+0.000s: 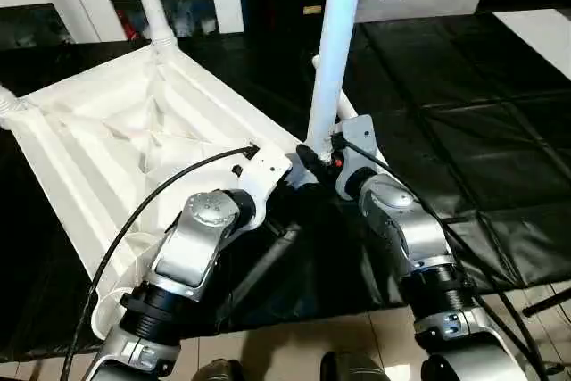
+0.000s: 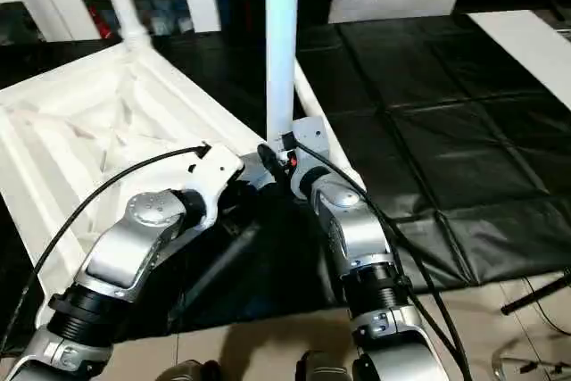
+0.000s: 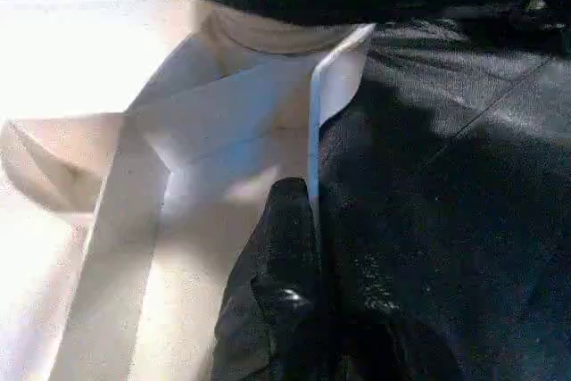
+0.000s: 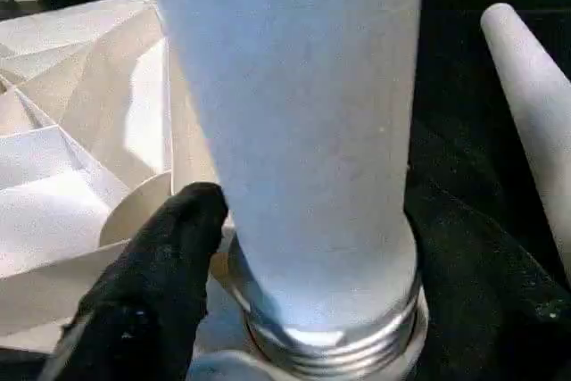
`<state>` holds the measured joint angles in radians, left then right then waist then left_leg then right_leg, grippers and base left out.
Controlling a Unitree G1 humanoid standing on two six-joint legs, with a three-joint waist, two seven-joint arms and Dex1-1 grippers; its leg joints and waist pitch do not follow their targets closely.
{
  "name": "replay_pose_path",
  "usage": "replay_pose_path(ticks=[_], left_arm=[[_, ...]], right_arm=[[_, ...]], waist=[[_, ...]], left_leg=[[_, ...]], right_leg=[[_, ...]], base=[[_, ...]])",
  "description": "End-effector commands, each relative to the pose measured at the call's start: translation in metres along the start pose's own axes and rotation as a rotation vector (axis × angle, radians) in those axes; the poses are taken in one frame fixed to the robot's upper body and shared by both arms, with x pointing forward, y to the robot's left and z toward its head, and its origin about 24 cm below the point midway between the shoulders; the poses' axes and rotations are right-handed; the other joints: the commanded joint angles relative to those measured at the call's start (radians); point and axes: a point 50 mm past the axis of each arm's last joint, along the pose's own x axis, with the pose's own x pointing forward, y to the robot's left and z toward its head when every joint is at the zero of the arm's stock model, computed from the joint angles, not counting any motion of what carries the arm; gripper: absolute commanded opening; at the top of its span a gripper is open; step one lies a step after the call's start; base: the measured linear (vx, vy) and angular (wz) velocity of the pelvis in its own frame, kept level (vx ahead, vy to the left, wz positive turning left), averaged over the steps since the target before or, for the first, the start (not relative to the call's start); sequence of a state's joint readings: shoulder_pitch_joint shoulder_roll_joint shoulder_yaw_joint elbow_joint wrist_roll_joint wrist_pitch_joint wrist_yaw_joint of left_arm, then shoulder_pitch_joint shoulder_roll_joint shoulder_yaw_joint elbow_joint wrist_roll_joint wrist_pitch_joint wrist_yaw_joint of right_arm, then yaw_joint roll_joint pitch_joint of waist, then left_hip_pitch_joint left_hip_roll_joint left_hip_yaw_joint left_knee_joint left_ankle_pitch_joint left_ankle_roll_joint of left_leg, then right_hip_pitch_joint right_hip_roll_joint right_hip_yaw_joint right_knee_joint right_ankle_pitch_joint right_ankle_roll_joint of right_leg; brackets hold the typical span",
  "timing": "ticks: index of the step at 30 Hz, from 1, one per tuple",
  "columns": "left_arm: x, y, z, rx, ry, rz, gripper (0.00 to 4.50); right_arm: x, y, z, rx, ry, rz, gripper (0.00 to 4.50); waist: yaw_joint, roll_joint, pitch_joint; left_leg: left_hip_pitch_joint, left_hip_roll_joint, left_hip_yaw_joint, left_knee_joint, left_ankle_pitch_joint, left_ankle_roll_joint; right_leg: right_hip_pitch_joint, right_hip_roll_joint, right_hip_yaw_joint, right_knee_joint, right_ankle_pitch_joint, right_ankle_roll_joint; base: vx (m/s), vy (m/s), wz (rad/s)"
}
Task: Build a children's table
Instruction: Rotate leg to tighten
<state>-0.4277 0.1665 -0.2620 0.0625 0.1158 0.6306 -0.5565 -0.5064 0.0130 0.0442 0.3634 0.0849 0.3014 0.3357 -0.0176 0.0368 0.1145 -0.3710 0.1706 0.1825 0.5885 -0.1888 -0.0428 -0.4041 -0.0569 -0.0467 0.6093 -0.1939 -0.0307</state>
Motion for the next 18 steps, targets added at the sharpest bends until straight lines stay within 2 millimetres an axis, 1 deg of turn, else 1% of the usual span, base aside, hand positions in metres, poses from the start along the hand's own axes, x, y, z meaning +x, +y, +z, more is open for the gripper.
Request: replay_pose_path(ticks=[1, 2, 3, 4, 6, 7, 8, 9, 10, 11, 12, 13, 14, 15, 16, 18], left_arm=[[-0.001, 0.0, 0.016, 0.092, -0.069, -0.016, 0.0], [-0.002, 0.001, 0.014, 0.099, -0.063, -0.027, 0.0], [-0.003, 0.002, 0.013, 0.108, -0.058, -0.044, 0.0], [-0.004, 0.003, 0.01, 0.111, -0.05, -0.055, 0.0], [-0.007, 0.004, 0.007, 0.132, -0.047, -0.085, 0.0], [-0.009, 0.005, 0.005, 0.139, -0.04, -0.107, 0.0], [-0.011, 0.008, -0.001, 0.152, -0.02, -0.132, 0.0], [-0.012, 0.008, -0.002, 0.154, -0.016, -0.139, 0.0], [-0.016, 0.011, -0.008, 0.174, -0.003, -0.183, 0.0], [-0.016, 0.012, -0.008, 0.176, -0.003, -0.187, 0.0], [-0.018, 0.013, -0.011, 0.187, 0.0, -0.212, 0.0], [-0.019, 0.014, -0.013, 0.193, 0.003, -0.229, 0.0], [-0.022, 0.017, -0.017, 0.221, 0.005, -0.275, 0.0], [-0.024, 0.018, -0.018, 0.238, 0.004, -0.299, 0.0], [-0.028, 0.017, -0.02, 0.269, -0.018, -0.381, 0.0], [-0.032, 0.017, -0.022, 0.28, -0.016, -0.439, 0.0]], right_arm=[[0.0, 0.019, -0.024, 0.05, 0.088, 0.111, 3.77], [-0.002, 0.017, -0.023, 0.036, 0.075, 0.117, 3.82], [-0.005, 0.013, -0.021, 0.014, 0.063, 0.123, 3.89], [-0.008, 0.009, -0.02, 0.001, 0.051, 0.136, 4.13], [-0.014, 0.005, -0.017, -0.023, 0.028, 0.172, 4.13], [-0.017, 0.003, -0.015, -0.036, 0.019, 0.193, 4.28], [-0.022, 0.0, -0.012, -0.065, 0.01, 0.239, 4.35], [-0.023, -0.001, -0.011, -0.073, 0.008, 0.248, 4.43], [-0.03, -0.005, -0.008, -0.111, 0.003, 0.303, 4.43], [-0.03, -0.006, -0.008, -0.114, 0.002, 0.307, 4.43], [-0.033, -0.008, -0.006, -0.133, 0.002, 0.339, 4.43], [-0.036, -0.009, -0.005, -0.147, 0.003, 0.365, 4.43], [-0.042, -0.013, -0.002, -0.198, 0.01, 0.435, 4.43], [-0.044, -0.014, -0.002, -0.225, 0.016, 0.467, 4.43], [-0.048, -0.017, 0.002, -0.279, 0.011, 0.509, 4.43], [-0.05, -0.019, 0.004, -0.301, 0.01, 0.536, 4.43]], waist=[[0.005, -0.005, -0.066], [0.005, -0.005, -0.066], [0.006, -0.001, -0.066], [0.005, -0.003, -0.065], [0.008, -0.002, -0.066], [0.008, -0.002, -0.07], [0.007, -0.001, -0.072], [0.008, -0.002, -0.075], [0.01, -0.003, -0.074], [0.014, -0.001, -0.074], [0.016, -0.002, -0.075], [0.018, -0.003, -0.074], [0.023, -0.002, -0.075], [0.024, -0.002, -0.076], [0.03, 0.0, -0.076], [0.031, 0.0, -0.078]], left_leg=[[0.0, 0.049, -0.025, -0.066, -0.16, 0.081], [0.0, 0.049, -0.025, -0.066, -0.165, 0.078], [0.002, 0.05, -0.025, -0.065, -0.171, 0.074], [0.003, 0.051, -0.024, -0.065, -0.176, 0.071], [0.003, 0.052, -0.025, -0.066, -0.175, 0.07], [0.0, 0.053, -0.025, -0.065, -0.149, 0.077], [0.0, 0.053, -0.025, -0.063, -0.139, 0.082], [-0.001, 0.052, -0.024, -0.061, -0.119, 0.092], [-0.001, 0.052, -0.024, -0.061, -0.114, 0.098], [-0.001, 0.051, -0.022, -0.059, -0.107, 0.11], [0.0, 0.052, -0.021, -0.058, -0.111, 0.113], [0.0, 0.051, -0.022, -0.059, -0.115, 0.114], [0.001, 0.053, -0.023, -0.058, -0.119, 0.116], [0.001, 0.053, -0.022, -0.058, -0.118, 0.114], [0.004, 0.056, -0.022, -0.057, -0.111, 0.118], [0.004, 0.057, -0.021, -0.057, -0.099, 0.12]], right_leg=[[0.05, -0.08, 0.05, -0.085, -0.211, -0.216], [0.05, -0.08, 0.05, -0.085, -0.22, -0.214], [0.049, -0.081, 0.05, -0.088, -0.236, -0.209], [0.048, -0.08, 0.051, -0.089, -0.24, -0.208], [0.05, -0.08, 0.051, -0.087, -0.232, -0.207], [0.052, -0.079, 0.051, -0.081, -0.177, -0.219], [0.053, -0.079, 0.051, -0.078, -0.155, -0.226], [0.054, -0.078, 0.051, -0.073, -0.113, -0.237], [0.055, -0.077, 0.05, -0.073, -0.1, -0.241], [0.054, -0.078, 0.05, -0.072, -0.083, -0.247], [0.054, -0.079, 0.049, -0.072, -0.085, -0.251], [0.055, -0.079, 0.048, -0.075, -0.096, -0.25], [0.054, -0.08, 0.048, -0.075, -0.11, -0.249], [0.055, -0.079, 0.048, -0.073, -0.108, -0.247], [0.051, -0.079, 0.048, -0.071, -0.088, -0.251], [0.051, -0.079, 0.049, -0.064, -0.059, -0.262]], base=[[0.0, 0.0, 0.0], [0.0, 0.0, 0.0], [0.0, 0.0, 0.0], [0.0, 0.0, 0.0], [0.0, 0.0, 0.0], [0.0, 0.0, 0.0], [0.0, 0.0, 0.0], [0.0, 0.0, 0.0], [0.0, 0.0, 0.0], [0.0, 0.0, 0.0], [0.0, 0.0, 0.0], [0.0, 0.0, 0.0], [0.0, 0.0, 0.0], [0.0, 0.0, 0.0], [0.0, 0.0, 0.0], [0.0, 0.0, 0.0]])
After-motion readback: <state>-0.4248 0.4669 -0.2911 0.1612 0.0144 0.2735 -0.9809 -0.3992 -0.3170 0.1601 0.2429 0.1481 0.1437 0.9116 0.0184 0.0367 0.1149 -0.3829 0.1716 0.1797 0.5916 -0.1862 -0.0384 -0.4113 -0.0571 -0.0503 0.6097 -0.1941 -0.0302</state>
